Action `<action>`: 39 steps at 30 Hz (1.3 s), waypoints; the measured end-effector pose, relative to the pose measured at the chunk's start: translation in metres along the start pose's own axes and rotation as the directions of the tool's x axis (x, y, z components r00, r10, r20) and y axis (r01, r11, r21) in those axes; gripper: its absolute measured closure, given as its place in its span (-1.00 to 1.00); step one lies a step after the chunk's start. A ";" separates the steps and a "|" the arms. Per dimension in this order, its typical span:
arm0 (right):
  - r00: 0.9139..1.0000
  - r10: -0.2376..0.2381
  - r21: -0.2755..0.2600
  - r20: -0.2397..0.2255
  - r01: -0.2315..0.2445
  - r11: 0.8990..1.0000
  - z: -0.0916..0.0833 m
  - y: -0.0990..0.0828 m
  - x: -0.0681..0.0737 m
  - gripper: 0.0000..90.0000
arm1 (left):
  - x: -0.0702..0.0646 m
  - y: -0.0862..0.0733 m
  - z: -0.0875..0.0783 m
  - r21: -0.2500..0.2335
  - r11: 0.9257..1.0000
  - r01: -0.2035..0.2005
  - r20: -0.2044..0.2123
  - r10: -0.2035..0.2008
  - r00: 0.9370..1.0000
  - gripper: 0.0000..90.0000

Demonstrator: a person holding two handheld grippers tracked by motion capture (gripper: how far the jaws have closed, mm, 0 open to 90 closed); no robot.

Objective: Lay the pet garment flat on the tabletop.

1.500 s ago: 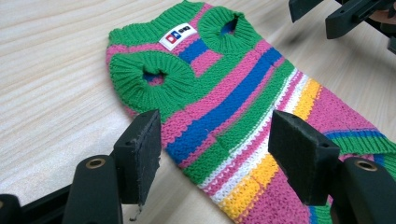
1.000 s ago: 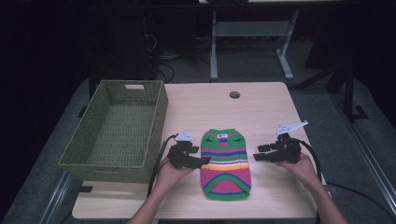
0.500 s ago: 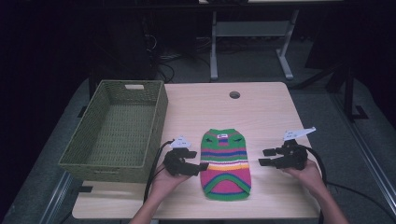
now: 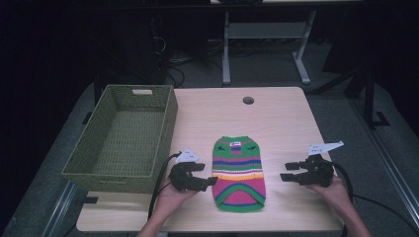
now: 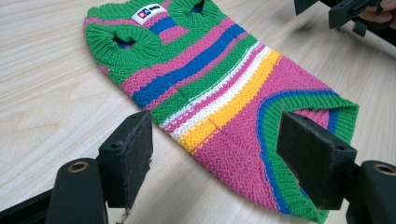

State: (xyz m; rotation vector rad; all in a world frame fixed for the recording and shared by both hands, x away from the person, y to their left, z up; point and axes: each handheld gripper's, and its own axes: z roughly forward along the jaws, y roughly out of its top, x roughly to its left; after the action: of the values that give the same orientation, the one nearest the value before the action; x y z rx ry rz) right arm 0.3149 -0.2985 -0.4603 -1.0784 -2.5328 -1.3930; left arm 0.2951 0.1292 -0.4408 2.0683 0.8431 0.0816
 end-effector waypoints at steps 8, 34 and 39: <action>1.000 0.008 -0.011 0.021 -0.008 1.000 -0.006 -0.015 0.002 -0.24 | -0.004 -0.008 -0.002 0.002 1.000 -0.005 -0.011 0.005 1.000 -0.41; 0.993 0.036 -0.121 0.111 -0.022 0.992 -0.043 -0.066 0.032 -0.42 | -0.025 -0.040 -0.032 0.000 0.999 -0.053 -0.055 0.053 0.997 -0.45; 0.989 0.061 -0.173 0.135 -0.037 0.984 -0.051 -0.083 0.044 -0.44 | -0.021 -0.040 -0.032 -0.017 1.000 -0.019 -0.025 0.018 1.000 -0.46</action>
State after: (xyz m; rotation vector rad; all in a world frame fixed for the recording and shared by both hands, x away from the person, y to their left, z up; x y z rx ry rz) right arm 0.2185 -0.3418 -0.4739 -1.3013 -2.4970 -1.5985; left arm 0.2464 0.1553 -0.4459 2.0630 0.8357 0.1242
